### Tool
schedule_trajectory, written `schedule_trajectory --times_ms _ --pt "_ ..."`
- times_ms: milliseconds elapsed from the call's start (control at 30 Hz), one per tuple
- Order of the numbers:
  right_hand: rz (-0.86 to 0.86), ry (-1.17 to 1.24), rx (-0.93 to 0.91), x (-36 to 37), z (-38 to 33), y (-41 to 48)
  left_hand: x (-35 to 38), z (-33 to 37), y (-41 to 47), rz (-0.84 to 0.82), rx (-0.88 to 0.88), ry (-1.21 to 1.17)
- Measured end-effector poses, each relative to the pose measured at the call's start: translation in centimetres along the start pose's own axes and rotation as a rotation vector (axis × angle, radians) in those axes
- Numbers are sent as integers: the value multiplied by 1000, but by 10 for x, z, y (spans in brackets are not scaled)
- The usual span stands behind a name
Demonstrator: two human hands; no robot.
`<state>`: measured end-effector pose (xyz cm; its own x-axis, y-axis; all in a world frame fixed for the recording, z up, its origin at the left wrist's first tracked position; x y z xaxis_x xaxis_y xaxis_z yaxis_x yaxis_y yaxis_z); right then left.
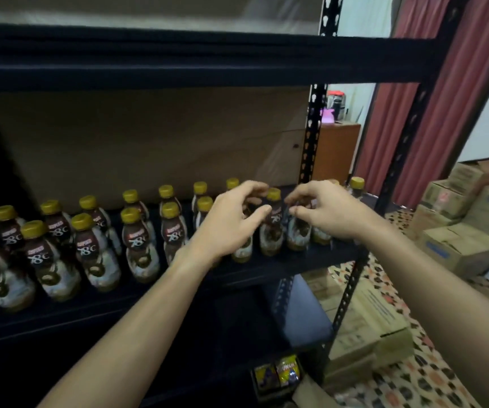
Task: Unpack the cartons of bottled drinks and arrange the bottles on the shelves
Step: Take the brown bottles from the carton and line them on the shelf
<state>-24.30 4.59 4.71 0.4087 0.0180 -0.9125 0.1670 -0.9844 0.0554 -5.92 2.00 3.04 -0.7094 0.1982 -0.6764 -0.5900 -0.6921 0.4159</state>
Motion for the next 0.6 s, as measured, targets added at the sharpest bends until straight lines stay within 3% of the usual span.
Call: schedule_trajectory --times_ms 367,600 --pt "-38 167 270 102 93 -120 158 -29 -55 -387 -167 -136" --pt "-106 305 462 182 155 -172 250 -59 -77 -644 -211 -84"
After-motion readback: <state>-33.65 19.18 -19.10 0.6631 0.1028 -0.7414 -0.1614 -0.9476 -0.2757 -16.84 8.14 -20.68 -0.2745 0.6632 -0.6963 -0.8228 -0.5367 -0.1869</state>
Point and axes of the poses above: each hand's wrist, its own y-axis towards the middle knuckle, its own x-axis out of the palm, z = x × y, the point moved 5 cm from there along y, towards the middle knuckle, and after that the axes turned 10 degrees about -z, right-handed, at the moved point
